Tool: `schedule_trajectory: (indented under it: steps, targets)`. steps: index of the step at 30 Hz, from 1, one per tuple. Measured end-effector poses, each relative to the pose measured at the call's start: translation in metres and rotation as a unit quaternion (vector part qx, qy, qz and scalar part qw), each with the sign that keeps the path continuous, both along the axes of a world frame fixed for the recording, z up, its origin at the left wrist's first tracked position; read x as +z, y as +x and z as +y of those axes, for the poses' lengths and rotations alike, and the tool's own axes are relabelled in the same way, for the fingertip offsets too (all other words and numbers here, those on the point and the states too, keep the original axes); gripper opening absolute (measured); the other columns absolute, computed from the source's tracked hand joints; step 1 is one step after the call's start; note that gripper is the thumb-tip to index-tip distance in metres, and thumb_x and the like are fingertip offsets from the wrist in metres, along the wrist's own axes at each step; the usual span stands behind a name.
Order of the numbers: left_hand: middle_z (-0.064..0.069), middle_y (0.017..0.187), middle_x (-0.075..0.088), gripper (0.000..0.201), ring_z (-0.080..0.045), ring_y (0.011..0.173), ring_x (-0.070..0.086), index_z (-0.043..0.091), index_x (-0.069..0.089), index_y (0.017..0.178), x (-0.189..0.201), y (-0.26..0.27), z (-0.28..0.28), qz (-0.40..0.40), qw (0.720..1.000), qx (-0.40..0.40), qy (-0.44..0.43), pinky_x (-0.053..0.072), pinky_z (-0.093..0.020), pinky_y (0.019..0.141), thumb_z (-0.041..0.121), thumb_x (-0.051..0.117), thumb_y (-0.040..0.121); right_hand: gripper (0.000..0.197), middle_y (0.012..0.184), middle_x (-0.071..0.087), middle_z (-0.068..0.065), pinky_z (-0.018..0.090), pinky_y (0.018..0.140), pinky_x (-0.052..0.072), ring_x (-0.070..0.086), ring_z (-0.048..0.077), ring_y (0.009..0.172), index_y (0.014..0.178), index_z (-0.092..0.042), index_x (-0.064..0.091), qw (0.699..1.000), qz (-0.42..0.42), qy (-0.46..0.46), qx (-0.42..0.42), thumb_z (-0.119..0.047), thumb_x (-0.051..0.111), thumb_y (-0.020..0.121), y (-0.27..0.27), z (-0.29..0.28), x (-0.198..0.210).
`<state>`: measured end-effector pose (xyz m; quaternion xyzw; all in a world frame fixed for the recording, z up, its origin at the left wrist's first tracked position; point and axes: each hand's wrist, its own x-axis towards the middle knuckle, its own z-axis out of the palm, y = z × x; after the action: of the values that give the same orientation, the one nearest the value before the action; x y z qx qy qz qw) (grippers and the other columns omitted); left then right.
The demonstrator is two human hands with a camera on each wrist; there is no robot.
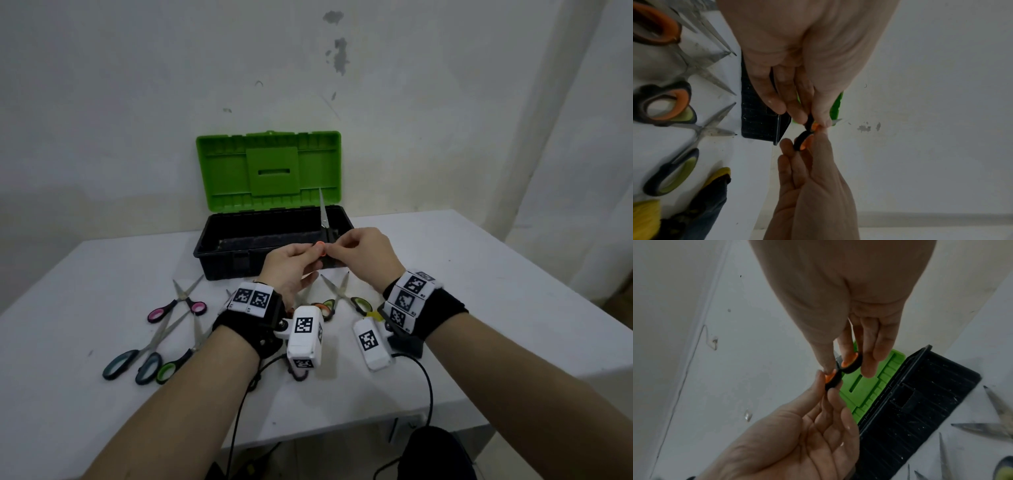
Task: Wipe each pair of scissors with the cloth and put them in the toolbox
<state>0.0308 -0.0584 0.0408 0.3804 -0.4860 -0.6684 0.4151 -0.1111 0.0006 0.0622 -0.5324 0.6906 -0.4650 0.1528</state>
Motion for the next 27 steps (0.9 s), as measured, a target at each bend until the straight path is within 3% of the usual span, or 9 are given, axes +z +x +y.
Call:
schedule_trajectory:
  steps: [7,13,15,18,20,22,24,26,27]
  targets:
    - [0.004,0.082,0.073,0.011,-0.011,0.077,0.065,0.015,0.072,0.094,0.015,-0.003,-0.022,-0.043,0.996,-0.01,-0.072,0.053,-0.028,0.077,0.019,0.076,0.086,0.027,0.072,0.069,0.001,0.022,0.052,0.046,0.064,0.013,0.066,0.08,-0.014,0.075,0.999,0.038,0.027,-0.027,-0.041,0.077,0.077,-0.001,-0.028,0.021]
    - [0.0,0.108,0.071,0.017,-0.017,0.099,0.067,0.019,0.069,0.107,0.023,0.022,-0.065,-0.127,0.976,0.033,-0.175,0.053,-0.03,0.084,0.028,0.068,0.093,0.041,0.074,0.067,0.009,0.027,0.061,0.049,0.062,0.019,0.071,0.085,-0.003,0.075,0.99,0.105,0.065,-0.068,-0.044,0.076,0.078,-0.006,-0.075,0.037]
    - [0.002,0.114,0.068,0.025,-0.017,0.106,0.063,0.018,0.067,0.115,0.021,0.041,-0.092,-0.186,0.958,0.068,-0.208,0.051,-0.035,0.097,0.029,0.067,0.094,0.048,0.067,0.058,0.007,0.025,0.053,0.043,0.055,0.018,0.065,0.087,0.002,0.072,0.98,0.142,0.111,-0.085,-0.046,0.075,0.078,-0.008,-0.094,0.038]
    - [-0.002,0.127,0.064,0.037,-0.02,0.119,0.058,0.013,0.064,0.127,0.013,0.07,-0.126,-0.289,0.917,0.125,-0.245,0.042,-0.034,0.107,0.029,0.065,0.094,0.048,0.06,0.045,0.001,0.023,0.043,0.033,0.046,0.013,0.053,0.068,-0.005,0.055,0.961,0.186,0.176,-0.1,-0.047,0.073,0.08,-0.008,-0.118,0.034]
    - [-0.009,0.136,0.06,0.043,-0.028,0.127,0.053,0.016,0.06,0.133,0.005,0.083,-0.143,-0.363,0.883,0.167,-0.247,0.039,-0.037,0.111,0.033,0.065,0.093,0.05,0.059,0.044,-0.001,0.022,0.044,0.034,0.042,0.011,0.05,0.061,-0.011,0.043,0.956,0.197,0.198,-0.09,-0.045,0.072,0.082,-0.007,-0.131,0.03]
    - [-0.015,0.143,0.052,0.056,-0.036,0.133,0.045,0.02,0.051,0.142,-0.006,0.094,-0.157,-0.464,0.837,0.185,-0.223,0.034,-0.042,0.114,0.041,0.063,0.092,0.049,0.059,0.044,-0.002,0.021,0.047,0.036,0.044,0.011,0.051,0.06,-0.013,0.041,0.95,0.214,0.213,-0.083,-0.044,0.07,0.084,-0.006,-0.143,0.025]
    - [-0.022,0.148,0.042,0.069,-0.042,0.136,0.036,0.022,0.038,0.15,-0.019,0.101,-0.166,-0.528,0.813,0.173,-0.177,0.032,-0.048,0.114,0.048,0.06,0.09,0.044,0.062,0.047,-0.002,0.024,0.055,0.043,0.054,0.015,0.059,0.062,-0.014,0.042,0.94,0.242,0.229,-0.067,-0.042,0.066,0.087,-0.005,-0.153,0.015]
    - [-0.026,0.147,0.04,0.075,-0.045,0.134,0.037,0.015,0.033,0.15,-0.03,0.105,-0.173,-0.524,0.825,0.158,-0.14,0.034,-0.049,0.111,0.049,0.061,0.09,0.031,0.08,0.056,0.004,0.029,0.07,0.048,0.065,0.024,0.089,0.072,-0.014,0.049,0.938,0.234,0.252,-0.044,-0.036,0.068,0.084,-0.008,-0.16,0.004]
    - [-0.027,0.146,0.04,0.075,-0.046,0.132,0.04,0.01,0.033,0.149,-0.033,0.105,-0.174,-0.508,0.838,0.151,-0.128,0.036,-0.048,0.11,0.047,0.062,0.09,0.027,0.095,0.058,0.009,0.031,0.074,0.045,0.061,0.029,0.104,0.079,-0.016,0.05,0.945,0.209,0.25,-0.032,-0.031,0.071,0.081,-0.01,-0.164,0.0]
